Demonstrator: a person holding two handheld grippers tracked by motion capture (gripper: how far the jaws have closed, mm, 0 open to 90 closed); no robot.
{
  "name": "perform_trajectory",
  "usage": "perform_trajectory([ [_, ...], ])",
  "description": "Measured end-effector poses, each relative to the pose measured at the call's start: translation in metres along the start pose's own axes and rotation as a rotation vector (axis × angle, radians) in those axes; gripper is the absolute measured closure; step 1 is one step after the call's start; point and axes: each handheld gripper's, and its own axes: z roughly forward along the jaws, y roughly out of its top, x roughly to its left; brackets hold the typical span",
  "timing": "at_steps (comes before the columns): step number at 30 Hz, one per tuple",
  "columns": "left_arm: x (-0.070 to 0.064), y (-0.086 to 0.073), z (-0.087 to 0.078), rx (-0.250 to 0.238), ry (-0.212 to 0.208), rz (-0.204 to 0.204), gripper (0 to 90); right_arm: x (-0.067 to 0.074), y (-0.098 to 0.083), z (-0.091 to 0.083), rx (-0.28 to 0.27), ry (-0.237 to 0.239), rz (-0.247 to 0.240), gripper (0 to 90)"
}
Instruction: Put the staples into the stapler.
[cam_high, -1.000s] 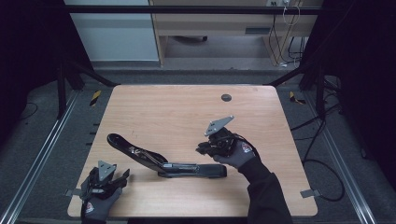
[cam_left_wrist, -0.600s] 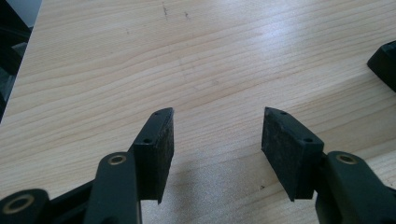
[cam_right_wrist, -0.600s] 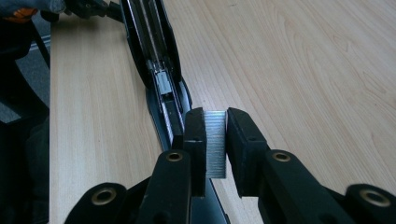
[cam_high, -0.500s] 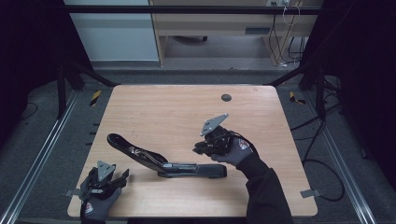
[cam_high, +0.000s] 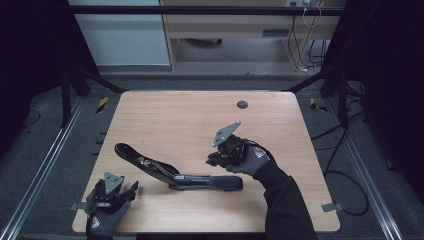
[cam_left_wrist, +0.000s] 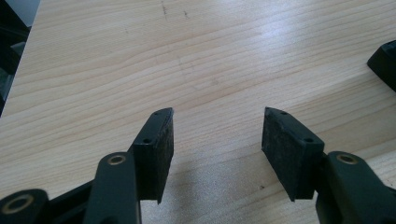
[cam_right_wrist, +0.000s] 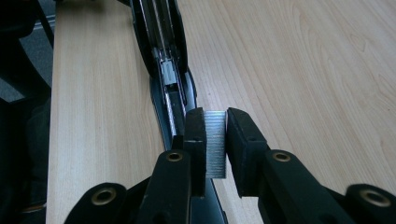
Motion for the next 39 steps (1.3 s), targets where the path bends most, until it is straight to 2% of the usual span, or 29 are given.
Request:
perform_trajectory([
  [12, 0.001, 0.0, 0.0, 0.002, 0.0, 0.003, 43.2, 0.002, 0.002, 0.021, 0.035, 0.052, -0.046, 78.1],
  [23, 0.0, 0.0, 0.0, 0.0, 0.0, 0.003, 43.2, 0.004, 0.002, 0.027, 0.04, 0.069, -0.075, 78.2],
  [39, 0.0, 0.0, 0.0, 0.001, -0.003, 0.001, 43.2, 0.004, -0.004, 0.033, 0.048, 0.077, -0.058, 78.1],
])
